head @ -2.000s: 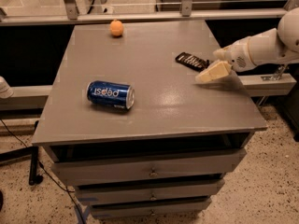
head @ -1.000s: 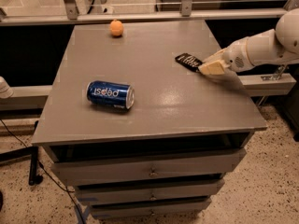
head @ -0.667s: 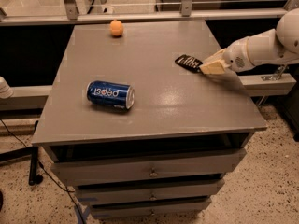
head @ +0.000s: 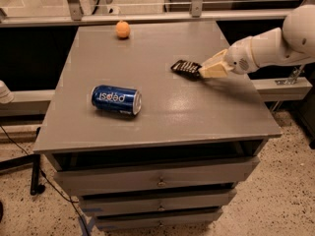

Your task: Move rxbar chocolate near pepsi can

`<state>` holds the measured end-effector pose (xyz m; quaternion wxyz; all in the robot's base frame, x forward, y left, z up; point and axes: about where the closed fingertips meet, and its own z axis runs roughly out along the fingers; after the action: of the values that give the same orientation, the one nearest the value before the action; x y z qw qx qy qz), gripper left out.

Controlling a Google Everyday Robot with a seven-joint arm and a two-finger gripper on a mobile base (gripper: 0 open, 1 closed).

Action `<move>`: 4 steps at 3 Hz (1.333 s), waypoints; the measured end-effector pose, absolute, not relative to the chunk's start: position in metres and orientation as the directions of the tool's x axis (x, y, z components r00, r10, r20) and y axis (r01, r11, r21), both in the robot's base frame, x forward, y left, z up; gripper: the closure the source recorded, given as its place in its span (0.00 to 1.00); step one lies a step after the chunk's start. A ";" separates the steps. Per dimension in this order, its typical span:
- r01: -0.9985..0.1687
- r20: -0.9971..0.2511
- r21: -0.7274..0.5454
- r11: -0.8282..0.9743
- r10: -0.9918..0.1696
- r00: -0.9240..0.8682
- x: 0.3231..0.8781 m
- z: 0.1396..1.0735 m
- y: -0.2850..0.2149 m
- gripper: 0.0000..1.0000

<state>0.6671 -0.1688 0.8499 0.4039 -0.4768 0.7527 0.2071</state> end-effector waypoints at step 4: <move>-0.998 -0.828 0.023 0.066 -0.557 -0.056 0.577 0.849 -0.051 1.00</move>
Offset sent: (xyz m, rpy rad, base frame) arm -0.0820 0.1268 0.0084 0.0915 0.0728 0.4107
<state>0.5767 -0.0506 0.8491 0.3357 -0.5994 0.6485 0.3279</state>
